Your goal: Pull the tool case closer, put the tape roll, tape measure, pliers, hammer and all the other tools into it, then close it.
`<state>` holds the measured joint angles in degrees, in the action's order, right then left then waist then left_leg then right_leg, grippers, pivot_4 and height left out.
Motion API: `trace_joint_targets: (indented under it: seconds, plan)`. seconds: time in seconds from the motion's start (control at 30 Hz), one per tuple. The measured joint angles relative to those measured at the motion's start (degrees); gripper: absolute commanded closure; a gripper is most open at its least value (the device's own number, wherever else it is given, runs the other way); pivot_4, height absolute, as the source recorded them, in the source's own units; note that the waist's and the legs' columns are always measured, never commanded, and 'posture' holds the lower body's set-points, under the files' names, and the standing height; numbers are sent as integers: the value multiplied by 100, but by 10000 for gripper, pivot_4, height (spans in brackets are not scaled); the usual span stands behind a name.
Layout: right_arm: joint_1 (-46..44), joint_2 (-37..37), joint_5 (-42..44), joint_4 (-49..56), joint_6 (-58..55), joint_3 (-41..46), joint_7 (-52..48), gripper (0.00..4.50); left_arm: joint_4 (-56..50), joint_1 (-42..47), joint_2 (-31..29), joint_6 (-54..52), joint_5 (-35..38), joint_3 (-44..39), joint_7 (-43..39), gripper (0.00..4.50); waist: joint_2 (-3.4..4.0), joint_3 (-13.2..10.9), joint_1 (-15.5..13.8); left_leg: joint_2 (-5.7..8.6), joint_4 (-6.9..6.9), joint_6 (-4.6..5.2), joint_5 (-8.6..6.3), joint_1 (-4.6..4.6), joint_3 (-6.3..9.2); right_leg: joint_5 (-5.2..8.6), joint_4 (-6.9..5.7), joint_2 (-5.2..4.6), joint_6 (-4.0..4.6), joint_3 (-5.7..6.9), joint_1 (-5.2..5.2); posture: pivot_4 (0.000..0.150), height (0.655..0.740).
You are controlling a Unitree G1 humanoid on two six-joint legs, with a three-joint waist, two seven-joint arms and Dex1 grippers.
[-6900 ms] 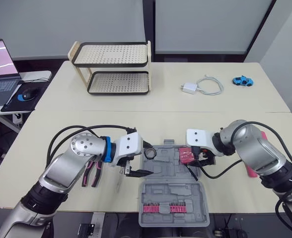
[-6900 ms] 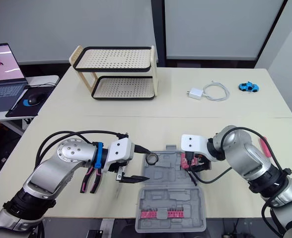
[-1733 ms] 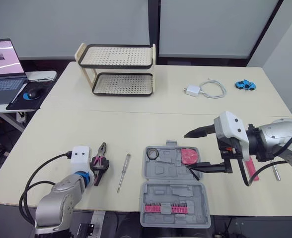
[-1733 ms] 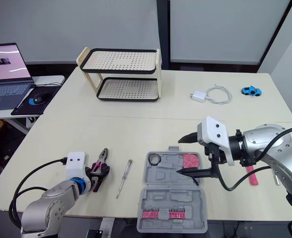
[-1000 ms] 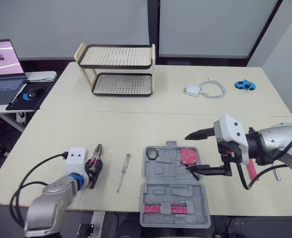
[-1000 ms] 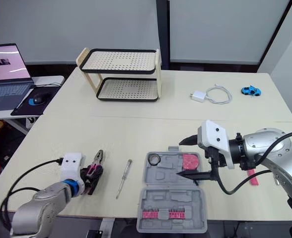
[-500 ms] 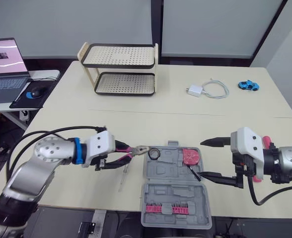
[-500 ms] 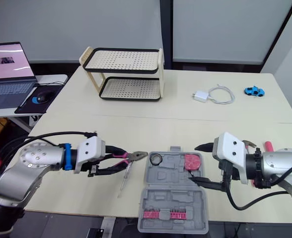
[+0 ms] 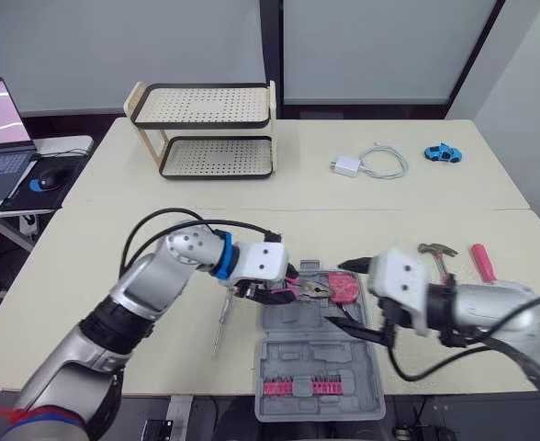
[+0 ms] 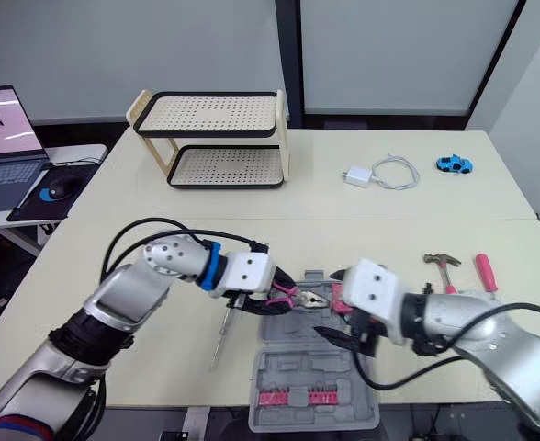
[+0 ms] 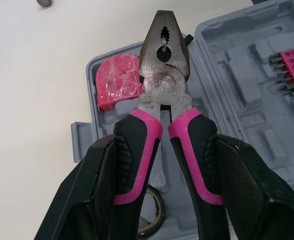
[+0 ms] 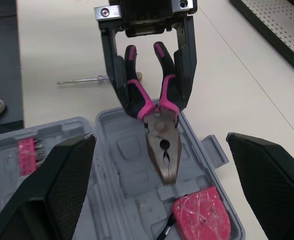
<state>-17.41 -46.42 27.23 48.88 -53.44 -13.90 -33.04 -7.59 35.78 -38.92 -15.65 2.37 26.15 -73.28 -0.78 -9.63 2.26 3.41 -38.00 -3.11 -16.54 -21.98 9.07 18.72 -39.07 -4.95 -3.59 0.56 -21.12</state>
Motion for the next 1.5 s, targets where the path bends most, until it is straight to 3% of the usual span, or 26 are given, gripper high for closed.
trace_joint_targets:
  seconds: [0.23, 0.83, 0.93, 1.17, 1.47, 1.5]
  plan:
    - [-374, 267, -640, -527, -59, -969, 84, 0, 13, 8, -9, -151, -83, 29, -40, 20205, 0, 0, -47, 0, -4, -1, 1, -2, 16, 0, -1, -7, 0, 0, -2, 1500, 7318]
    - [-552, 720, -1464, -1187, 277, -1604, -203, 0, -122, 22, -18, -773, -98, 54, -124, 20205, 0, 0, -39, 1, -5, -1, 1, -1, 16, 0, -8, -5, 0, 0, -5, 1500, 7318]
    - [-604, 794, -1509, -1315, 313, -1618, -268, 6457, -142, 23, -33, -790, -112, 56, -122, 20205, 0, 0, -40, 1, -5, -1, 1, -1, 17, 0, -7, -5, 0, 0, -5, 1500, 7318]
    - [-628, 872, -1711, -1485, 481, -1654, -396, 32168, -214, 20, -97, -824, -118, 61, -124, 20206, 0, 0, -39, 1, -5, -1, 1, -1, 16, 0, -10, -5, 0, -1, -6, 1500, 7318]
    - [-629, 917, -1853, -1528, 565, -1657, -574, 33356, -320, -21, -175, -867, -106, 68, -136, 20208, 1, 0, -39, 1, -6, -1, 1, -1, 16, 0, -12, -5, 0, 0, -7, 1500, 7318]
    - [-629, 919, -1873, -1527, 573, -1657, -584, 33356, -326, -24, -181, -864, -102, 68, -142, 16709, 1, 0, -39, 1, -6, -1, 1, -1, 16, 0, -12, -5, 0, 0, -7, 1500, 7318]
